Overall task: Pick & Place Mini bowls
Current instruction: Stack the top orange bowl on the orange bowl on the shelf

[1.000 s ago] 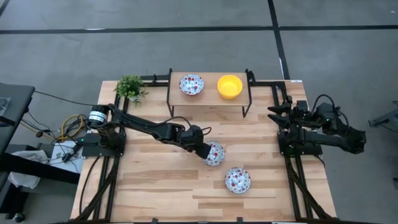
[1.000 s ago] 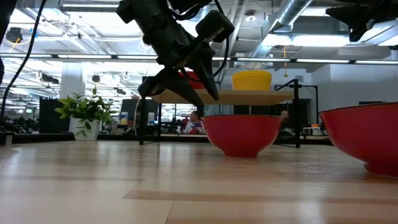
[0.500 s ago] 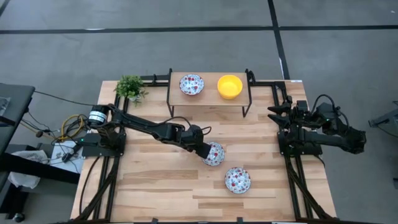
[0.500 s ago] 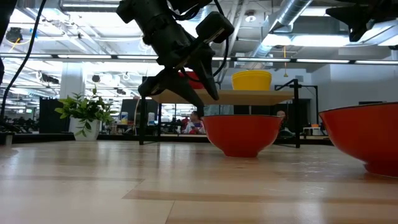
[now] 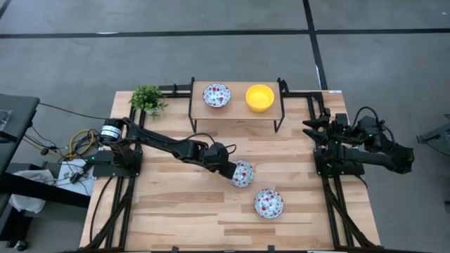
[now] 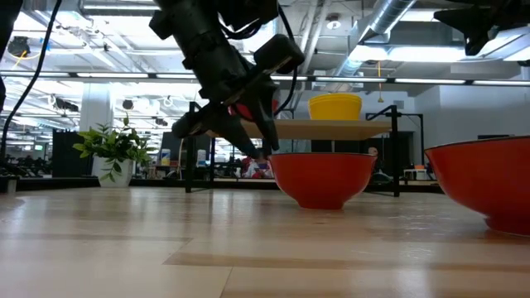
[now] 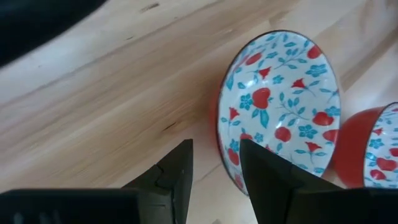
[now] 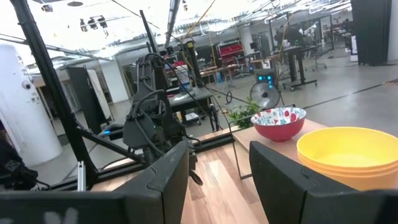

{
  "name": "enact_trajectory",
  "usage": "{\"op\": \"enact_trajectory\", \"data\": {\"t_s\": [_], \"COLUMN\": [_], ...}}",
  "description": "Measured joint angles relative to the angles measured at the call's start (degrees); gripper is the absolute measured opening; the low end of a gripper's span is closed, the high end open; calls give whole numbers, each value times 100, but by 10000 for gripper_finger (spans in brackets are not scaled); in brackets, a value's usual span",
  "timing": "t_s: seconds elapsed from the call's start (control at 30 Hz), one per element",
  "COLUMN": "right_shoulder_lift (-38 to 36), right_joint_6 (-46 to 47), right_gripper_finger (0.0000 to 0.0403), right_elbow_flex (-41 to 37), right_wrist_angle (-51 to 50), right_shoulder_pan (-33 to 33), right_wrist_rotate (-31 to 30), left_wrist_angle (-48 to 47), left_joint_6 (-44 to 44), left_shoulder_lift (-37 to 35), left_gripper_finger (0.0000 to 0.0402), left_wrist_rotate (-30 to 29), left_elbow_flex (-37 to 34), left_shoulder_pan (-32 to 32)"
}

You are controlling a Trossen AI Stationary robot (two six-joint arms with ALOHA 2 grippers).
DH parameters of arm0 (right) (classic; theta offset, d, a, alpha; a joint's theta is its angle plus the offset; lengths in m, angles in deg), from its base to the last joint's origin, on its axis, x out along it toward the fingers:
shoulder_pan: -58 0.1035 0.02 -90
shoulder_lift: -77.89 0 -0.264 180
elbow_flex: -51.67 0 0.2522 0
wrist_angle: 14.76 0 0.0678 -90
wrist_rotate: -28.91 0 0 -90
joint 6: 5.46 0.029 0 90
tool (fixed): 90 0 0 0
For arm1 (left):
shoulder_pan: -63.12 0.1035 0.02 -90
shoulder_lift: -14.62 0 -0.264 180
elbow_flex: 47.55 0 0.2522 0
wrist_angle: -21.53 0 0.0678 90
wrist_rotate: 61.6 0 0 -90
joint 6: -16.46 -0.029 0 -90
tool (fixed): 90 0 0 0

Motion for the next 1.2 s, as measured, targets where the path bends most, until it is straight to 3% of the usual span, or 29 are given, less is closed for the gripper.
{"op": "enact_trajectory", "data": {"t_s": [0.93,1.2], "right_shoulder_lift": [0,-1], "right_joint_6": [-2,-2], "right_gripper_finger": [159,159], "right_elbow_flex": [0,0], "right_wrist_angle": [39,40], "right_shoulder_pan": [0,0], "right_wrist_rotate": [0,1], "left_wrist_angle": [613,739], "left_joint_6": [37,53], "left_shoulder_lift": [225,348], "left_gripper_finger": [130,108], "left_wrist_rotate": [165,432], "left_elbow_flex": [-123,-121], "left_shoulder_pan": [69,198]}}
